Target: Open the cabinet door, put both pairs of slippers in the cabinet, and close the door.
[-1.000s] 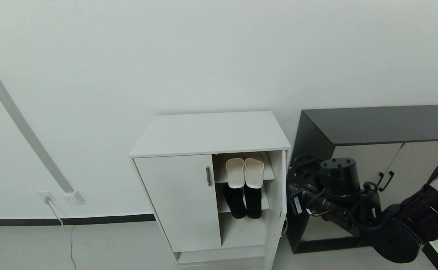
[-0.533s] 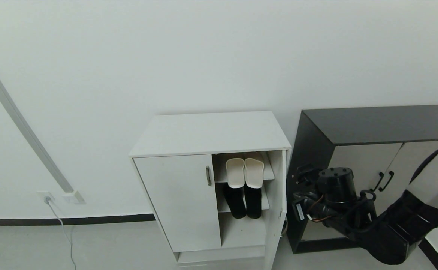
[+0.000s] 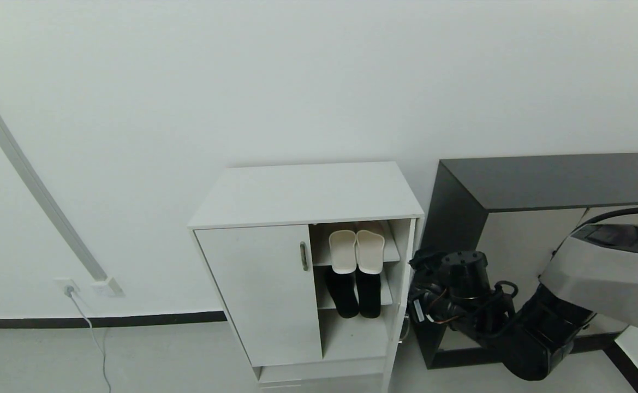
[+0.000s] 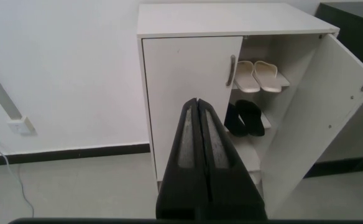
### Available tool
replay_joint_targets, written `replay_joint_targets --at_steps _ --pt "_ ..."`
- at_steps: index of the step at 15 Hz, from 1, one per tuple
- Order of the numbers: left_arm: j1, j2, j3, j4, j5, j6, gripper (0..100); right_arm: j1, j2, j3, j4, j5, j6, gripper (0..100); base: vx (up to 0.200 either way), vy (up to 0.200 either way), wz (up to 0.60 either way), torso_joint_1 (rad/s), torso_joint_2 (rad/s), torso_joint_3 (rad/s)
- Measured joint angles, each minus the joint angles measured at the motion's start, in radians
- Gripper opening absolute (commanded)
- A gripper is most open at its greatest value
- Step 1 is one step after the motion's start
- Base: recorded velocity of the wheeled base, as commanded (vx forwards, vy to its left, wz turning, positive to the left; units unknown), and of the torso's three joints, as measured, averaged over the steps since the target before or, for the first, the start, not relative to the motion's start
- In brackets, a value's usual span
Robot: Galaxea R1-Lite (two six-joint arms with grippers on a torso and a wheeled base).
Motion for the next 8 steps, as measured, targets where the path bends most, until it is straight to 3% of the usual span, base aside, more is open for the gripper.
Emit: replay_joint_targets --at_steps 5,8 --pt "0.0 0.0 0.0 0.0 0.0 0.0 0 0.035 0.106 -0.182 0.0 0.0 0.049 0 0.0 0.0 0.0 0.0 0.0 0.0" --pt "-0.001 0.0 0.0 0.0 0.0 0.0 0 0.053 0.135 -0.218 -0.041 0.018 0.096 0 0.0 0.0 0.0 0.0 0.0 0.0"
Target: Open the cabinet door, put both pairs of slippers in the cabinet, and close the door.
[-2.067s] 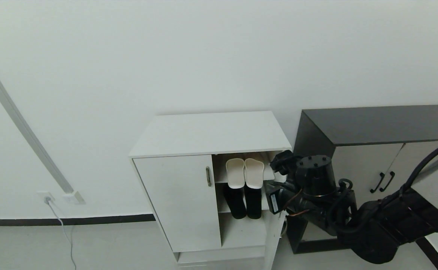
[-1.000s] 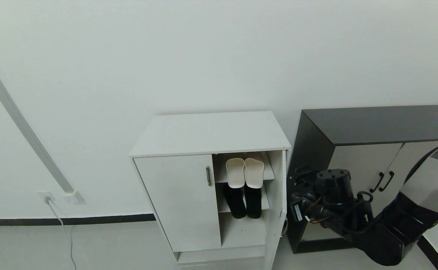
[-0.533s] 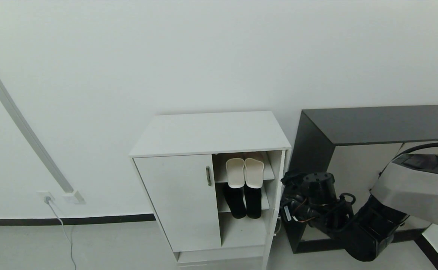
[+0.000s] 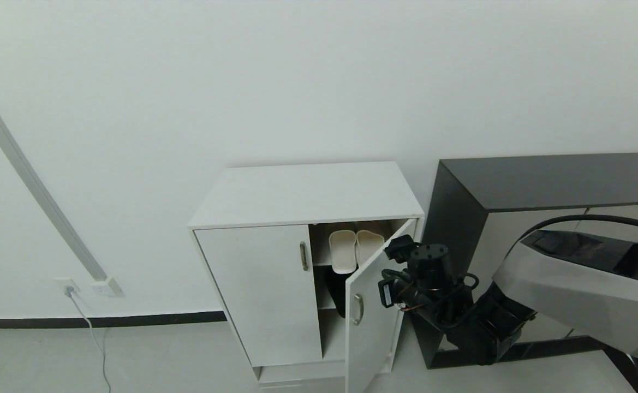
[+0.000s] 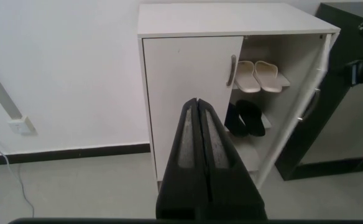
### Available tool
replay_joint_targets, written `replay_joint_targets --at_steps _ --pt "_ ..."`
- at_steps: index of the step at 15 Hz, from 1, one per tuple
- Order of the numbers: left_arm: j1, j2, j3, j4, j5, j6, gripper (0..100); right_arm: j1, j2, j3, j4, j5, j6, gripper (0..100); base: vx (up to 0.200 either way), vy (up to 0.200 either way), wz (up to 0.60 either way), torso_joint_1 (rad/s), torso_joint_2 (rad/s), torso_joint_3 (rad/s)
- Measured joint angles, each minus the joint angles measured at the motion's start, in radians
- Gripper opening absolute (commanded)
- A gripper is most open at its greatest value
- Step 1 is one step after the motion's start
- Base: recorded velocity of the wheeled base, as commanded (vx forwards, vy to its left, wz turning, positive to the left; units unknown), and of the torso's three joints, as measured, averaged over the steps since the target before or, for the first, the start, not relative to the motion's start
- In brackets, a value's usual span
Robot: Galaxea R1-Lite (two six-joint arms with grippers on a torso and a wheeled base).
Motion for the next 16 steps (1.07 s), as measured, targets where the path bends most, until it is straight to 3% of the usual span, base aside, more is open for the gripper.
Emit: replay_joint_targets --at_steps 3,9,16 --pt "0.0 0.0 0.0 0.0 0.0 0.0 0 0.003 -0.014 0.073 -0.094 0.029 0.005 0 0.0 0.0 0.0 0.0 0.0 0.0" --pt "0.001 0.0 0.0 0.0 0.0 0.003 0 0.047 -0.128 0.346 -0.289 0.154 0.007 0 0.0 0.0 0.0 0.0 0.0 0.0" --pt "0.0 0.0 0.0 0.0 -0.001 0.002 0 0.157 -0.227 0.642 -0.481 0.224 0.005 0 0.029 0.0 0.0 0.002 0.0 0.001"
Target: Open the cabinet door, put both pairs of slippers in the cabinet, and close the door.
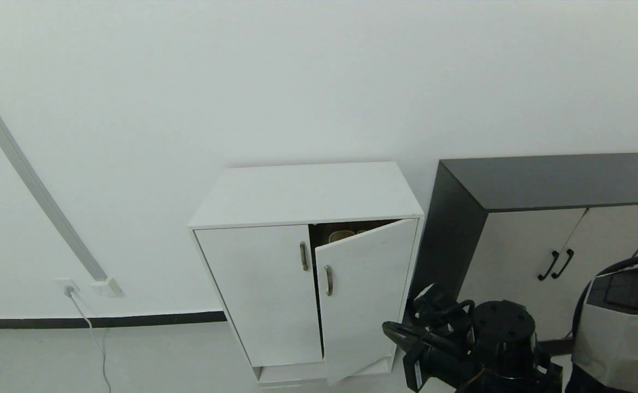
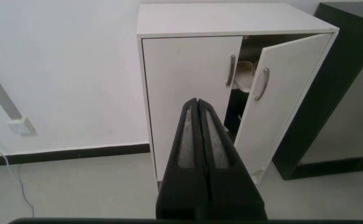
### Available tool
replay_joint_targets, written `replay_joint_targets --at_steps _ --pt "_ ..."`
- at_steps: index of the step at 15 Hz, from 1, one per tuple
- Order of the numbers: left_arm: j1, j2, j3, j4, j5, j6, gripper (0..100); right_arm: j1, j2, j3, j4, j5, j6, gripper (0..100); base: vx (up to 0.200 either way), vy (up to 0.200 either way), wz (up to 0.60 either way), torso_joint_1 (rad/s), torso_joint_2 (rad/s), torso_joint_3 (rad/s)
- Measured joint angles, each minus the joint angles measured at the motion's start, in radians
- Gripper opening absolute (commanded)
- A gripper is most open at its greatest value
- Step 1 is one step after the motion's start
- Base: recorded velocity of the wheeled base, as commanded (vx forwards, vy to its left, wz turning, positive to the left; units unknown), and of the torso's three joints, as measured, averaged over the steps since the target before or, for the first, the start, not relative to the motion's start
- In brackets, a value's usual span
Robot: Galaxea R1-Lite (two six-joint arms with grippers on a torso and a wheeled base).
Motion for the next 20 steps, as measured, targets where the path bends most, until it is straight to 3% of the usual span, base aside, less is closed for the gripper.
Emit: replay_joint_targets --at_steps 5,13,20 --pt "0.0 0.0 0.0 0.0 0.0 0.0 0 0.007 -0.011 0.028 -0.001 0.0 0.0 0 0.2 0.0 0.0 0.003 0.0 0.004" --pt "0.0 0.0 0.0 0.0 0.001 -0.003 0 -0.026 0.063 -0.067 0.007 0.0 0.001 0 0.0 0.0 0.0 0.0 0.0 0.0" --pt "0.0 0.0 0.0 0.0 0.001 -0.002 0 -0.093 0.191 -0.247 0.084 -0.001 0.001 0 0.0 0.0 0.0 0.0 0.0 0.0"
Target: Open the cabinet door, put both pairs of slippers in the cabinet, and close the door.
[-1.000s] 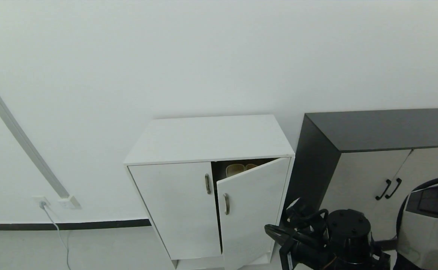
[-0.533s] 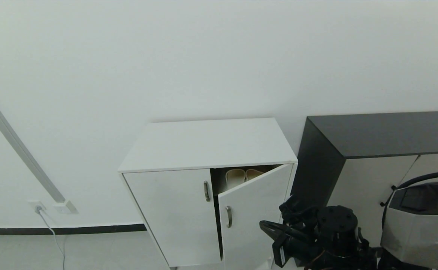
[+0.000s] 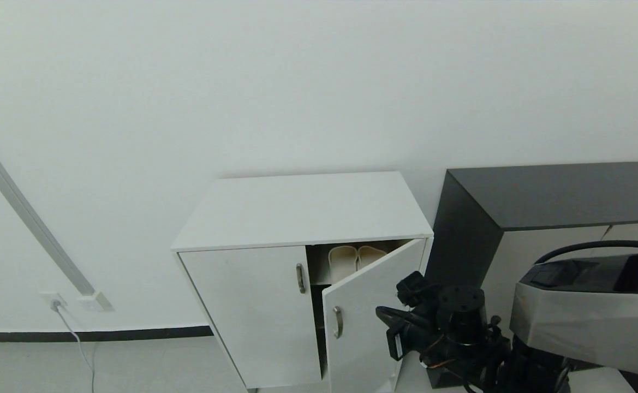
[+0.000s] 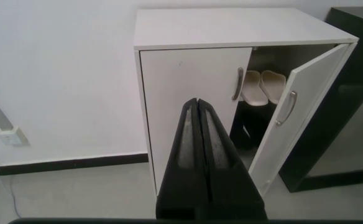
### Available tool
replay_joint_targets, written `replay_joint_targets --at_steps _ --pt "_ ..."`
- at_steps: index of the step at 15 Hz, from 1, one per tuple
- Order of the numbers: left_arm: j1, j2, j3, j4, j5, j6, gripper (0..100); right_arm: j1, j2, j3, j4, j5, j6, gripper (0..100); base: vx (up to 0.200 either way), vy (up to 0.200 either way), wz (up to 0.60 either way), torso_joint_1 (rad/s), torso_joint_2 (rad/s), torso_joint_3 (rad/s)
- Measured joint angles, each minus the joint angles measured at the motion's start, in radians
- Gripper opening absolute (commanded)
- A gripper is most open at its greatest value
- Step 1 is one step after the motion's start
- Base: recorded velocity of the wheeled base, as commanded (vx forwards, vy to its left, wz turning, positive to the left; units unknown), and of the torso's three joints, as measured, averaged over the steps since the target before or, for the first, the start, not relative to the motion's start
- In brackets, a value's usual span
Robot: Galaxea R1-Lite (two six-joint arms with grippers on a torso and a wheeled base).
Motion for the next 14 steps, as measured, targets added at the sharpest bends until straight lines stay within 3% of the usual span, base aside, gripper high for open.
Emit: replay_joint_targets --at_steps 14 --pt "0.0 0.0 0.0 0.0 0.0 0.0 0 -0.057 0.111 -0.278 0.2 -0.005 -0.001 0 0.0 0.0 0.0 0.0 0.0 0.0"
